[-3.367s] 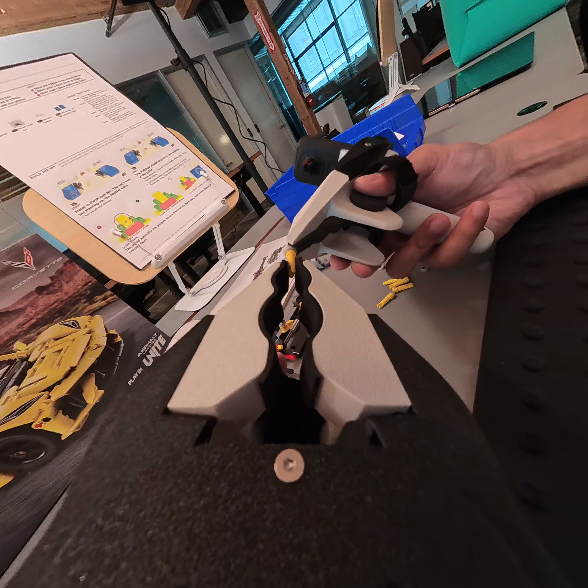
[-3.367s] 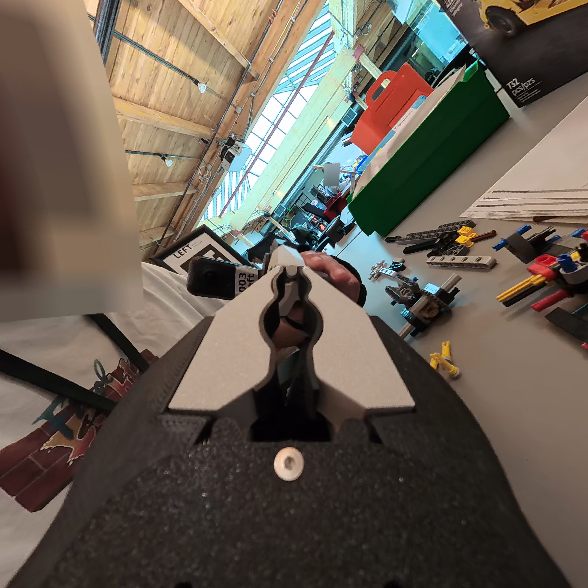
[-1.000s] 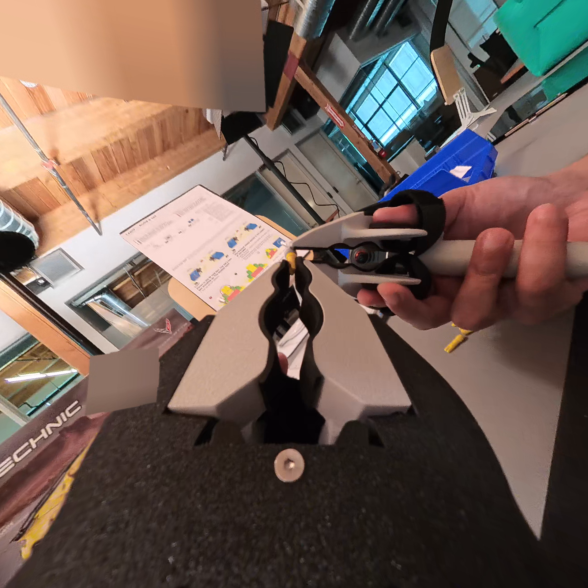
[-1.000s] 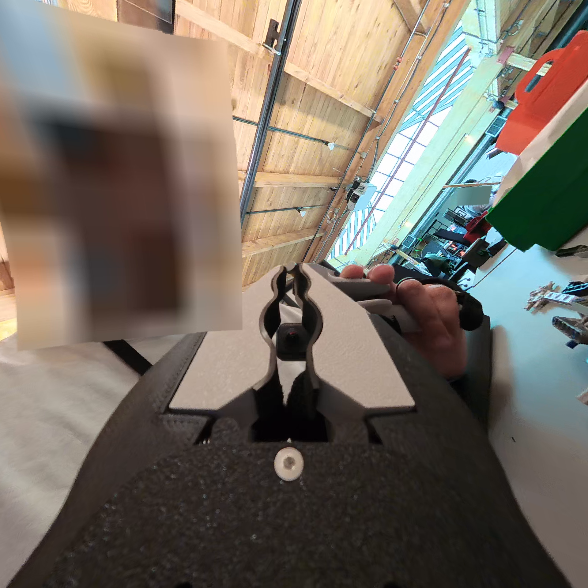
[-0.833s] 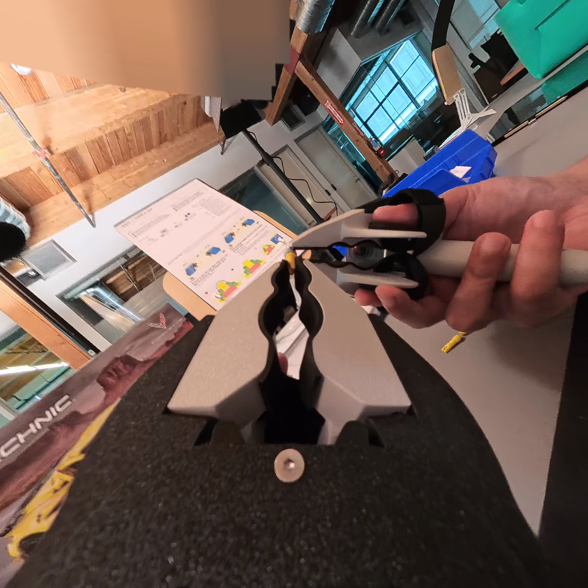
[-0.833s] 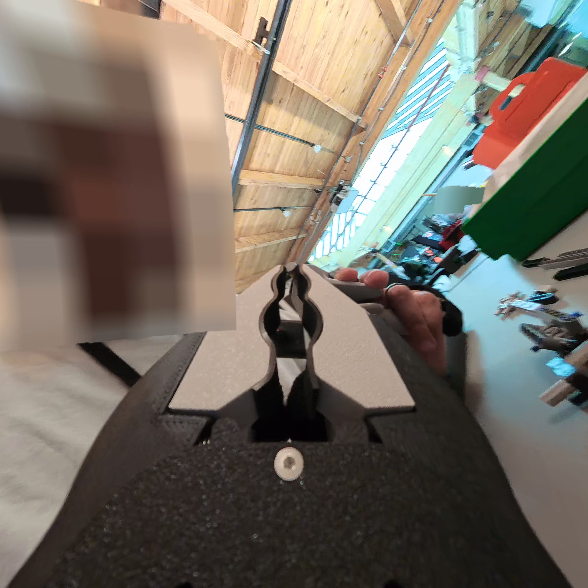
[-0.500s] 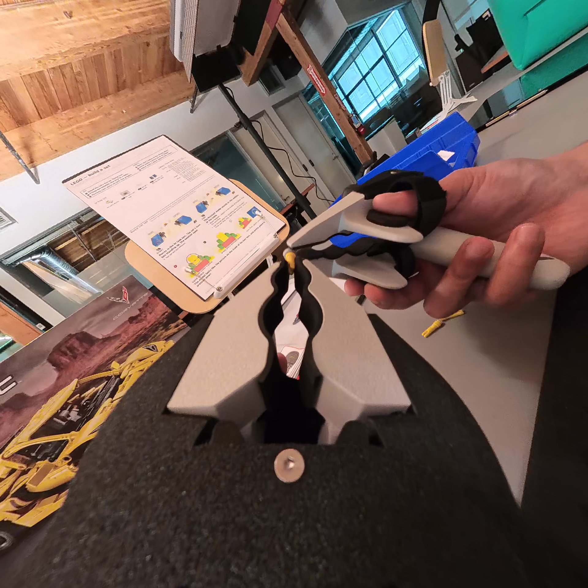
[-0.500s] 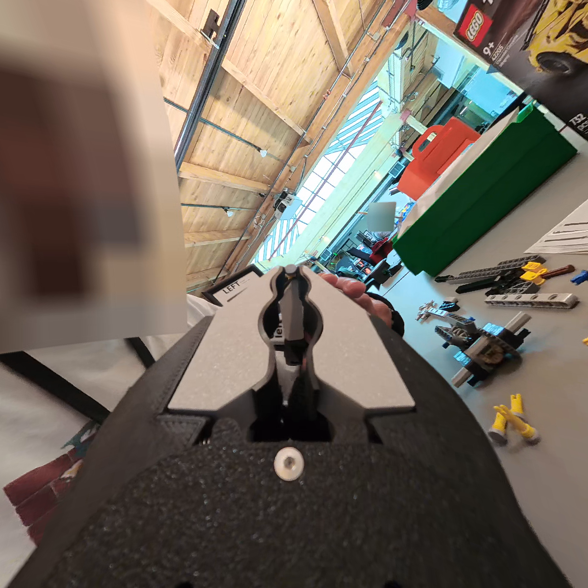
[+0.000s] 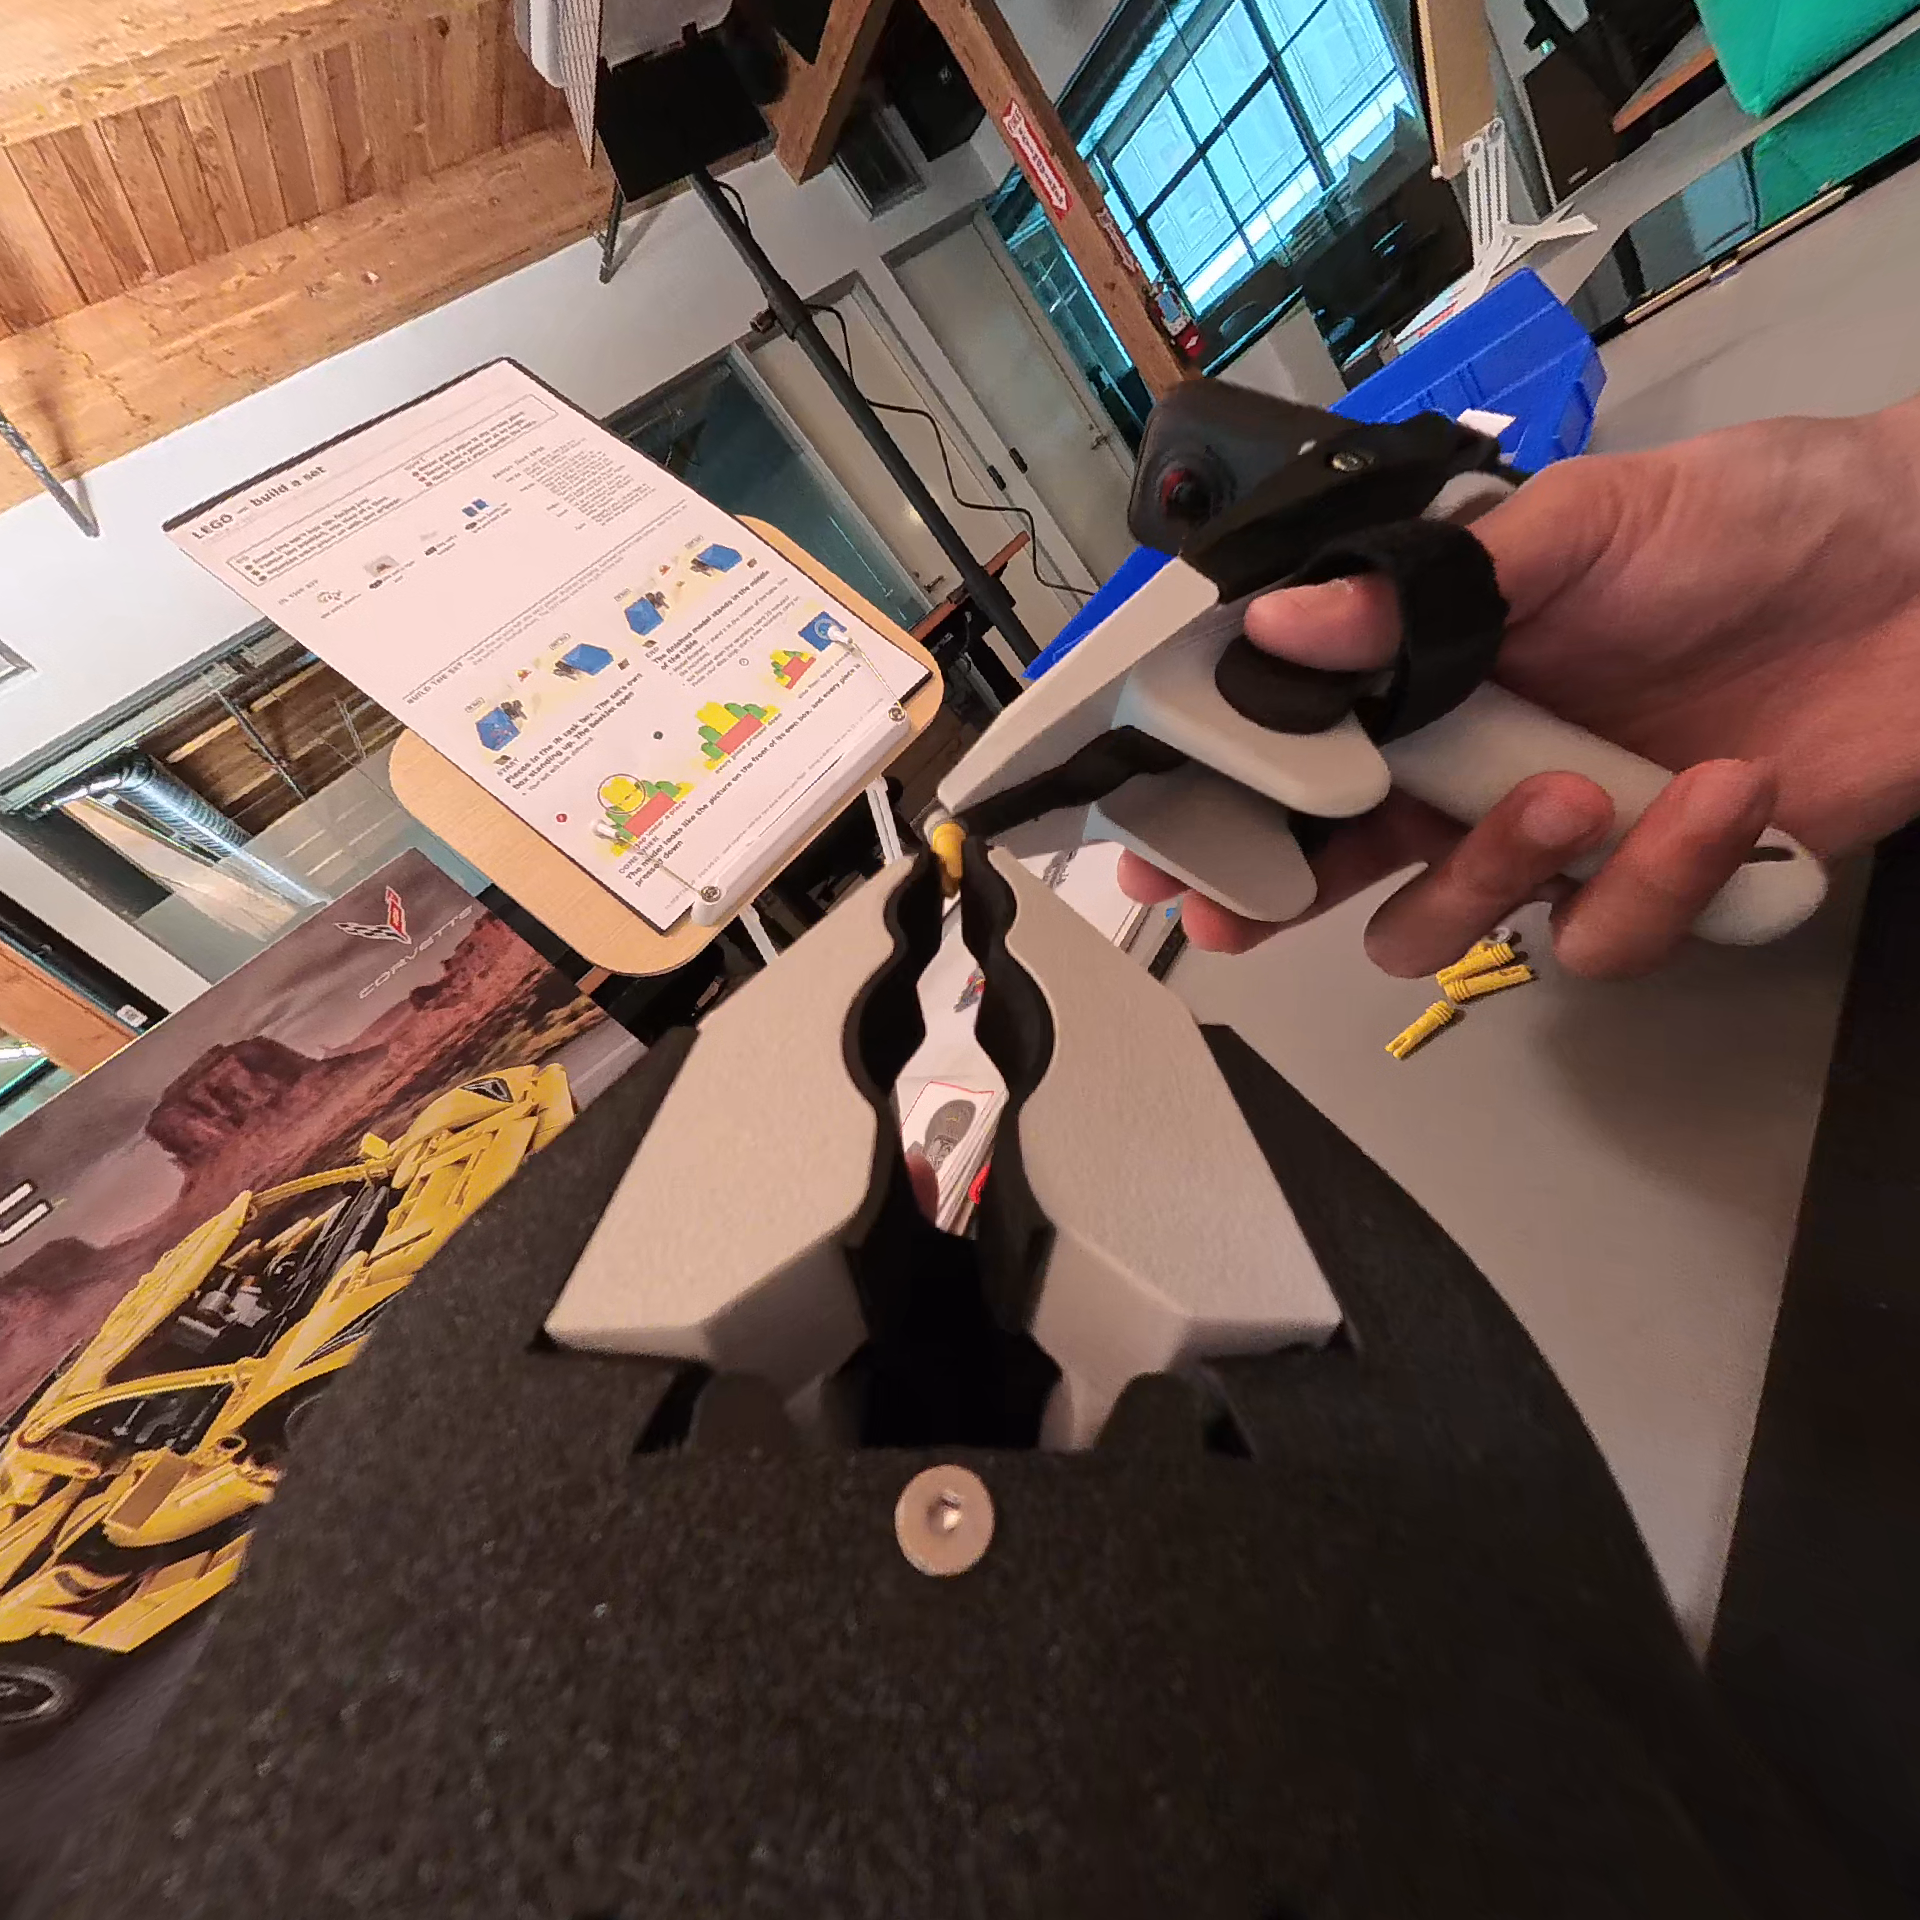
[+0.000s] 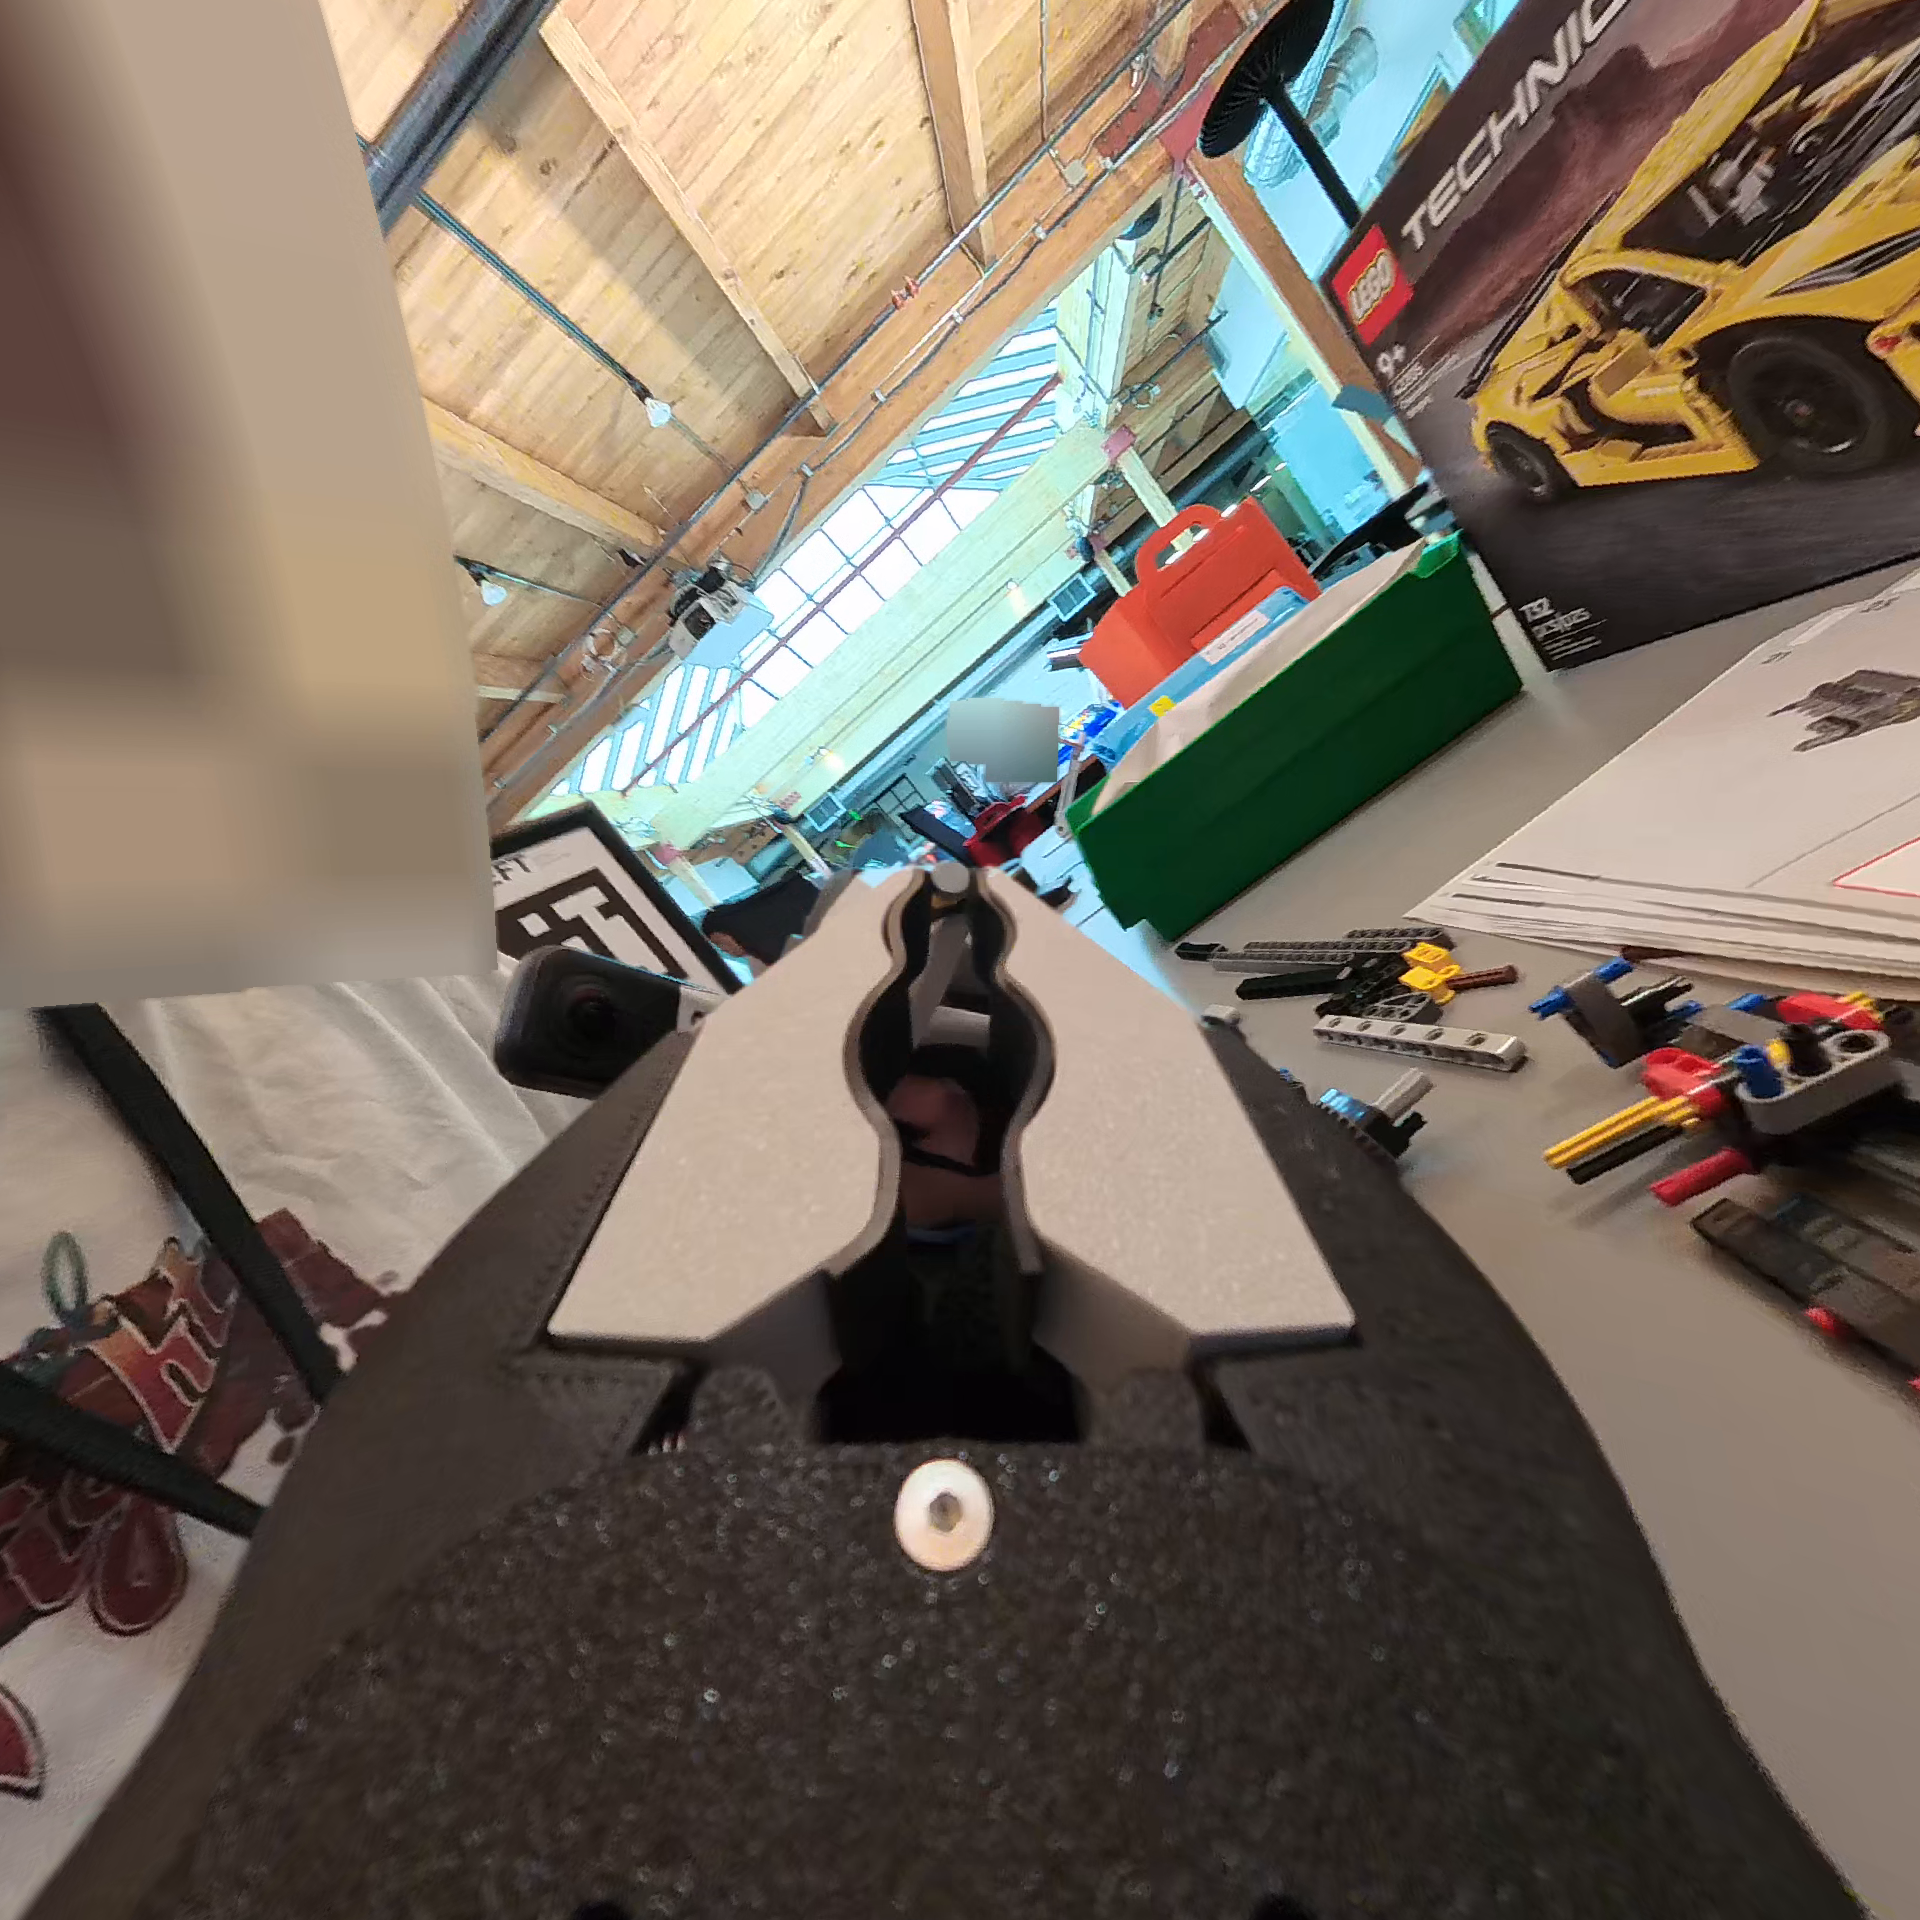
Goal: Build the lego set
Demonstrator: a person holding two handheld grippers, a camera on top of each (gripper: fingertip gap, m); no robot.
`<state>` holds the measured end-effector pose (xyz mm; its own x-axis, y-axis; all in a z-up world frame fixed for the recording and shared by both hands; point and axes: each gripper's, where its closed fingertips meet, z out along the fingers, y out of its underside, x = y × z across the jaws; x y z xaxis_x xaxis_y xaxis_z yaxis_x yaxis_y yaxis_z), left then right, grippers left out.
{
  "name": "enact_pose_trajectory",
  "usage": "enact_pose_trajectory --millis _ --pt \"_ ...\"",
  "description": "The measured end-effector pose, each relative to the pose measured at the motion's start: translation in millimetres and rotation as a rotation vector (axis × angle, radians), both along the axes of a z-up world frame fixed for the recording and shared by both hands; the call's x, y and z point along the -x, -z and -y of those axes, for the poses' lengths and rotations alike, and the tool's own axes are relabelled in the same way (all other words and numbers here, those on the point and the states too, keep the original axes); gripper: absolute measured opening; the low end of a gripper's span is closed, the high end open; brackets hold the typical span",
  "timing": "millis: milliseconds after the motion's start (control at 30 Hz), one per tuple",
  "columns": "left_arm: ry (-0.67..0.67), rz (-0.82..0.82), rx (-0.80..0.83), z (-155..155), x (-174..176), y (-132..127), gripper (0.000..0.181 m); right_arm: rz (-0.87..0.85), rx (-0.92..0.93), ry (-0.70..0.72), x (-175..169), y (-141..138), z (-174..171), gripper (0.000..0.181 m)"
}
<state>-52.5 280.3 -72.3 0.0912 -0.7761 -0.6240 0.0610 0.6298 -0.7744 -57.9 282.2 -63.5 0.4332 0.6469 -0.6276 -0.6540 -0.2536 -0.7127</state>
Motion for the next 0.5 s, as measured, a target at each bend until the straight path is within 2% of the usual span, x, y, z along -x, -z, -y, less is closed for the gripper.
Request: enact_pose_trajectory --millis 200,400,500 --pt "-0.001 -0.004 0.003 -0.5 -0.2 0.6 0.003 0.076 -0.017 0.049 -0.5 0.9 -0.5 0.007" --pt "0.001 -0.003 -0.001 0.5 -0.2 0.5 0.003 0.056 -0.005 0.037 -1.4 2.0 -0.5 0.01" --pt "-0.003 -0.009 -0.002 -0.1 -0.5 1.5 0.003 0.1 -0.017 0.069 -2.2 3.0 -1.2 0.01"
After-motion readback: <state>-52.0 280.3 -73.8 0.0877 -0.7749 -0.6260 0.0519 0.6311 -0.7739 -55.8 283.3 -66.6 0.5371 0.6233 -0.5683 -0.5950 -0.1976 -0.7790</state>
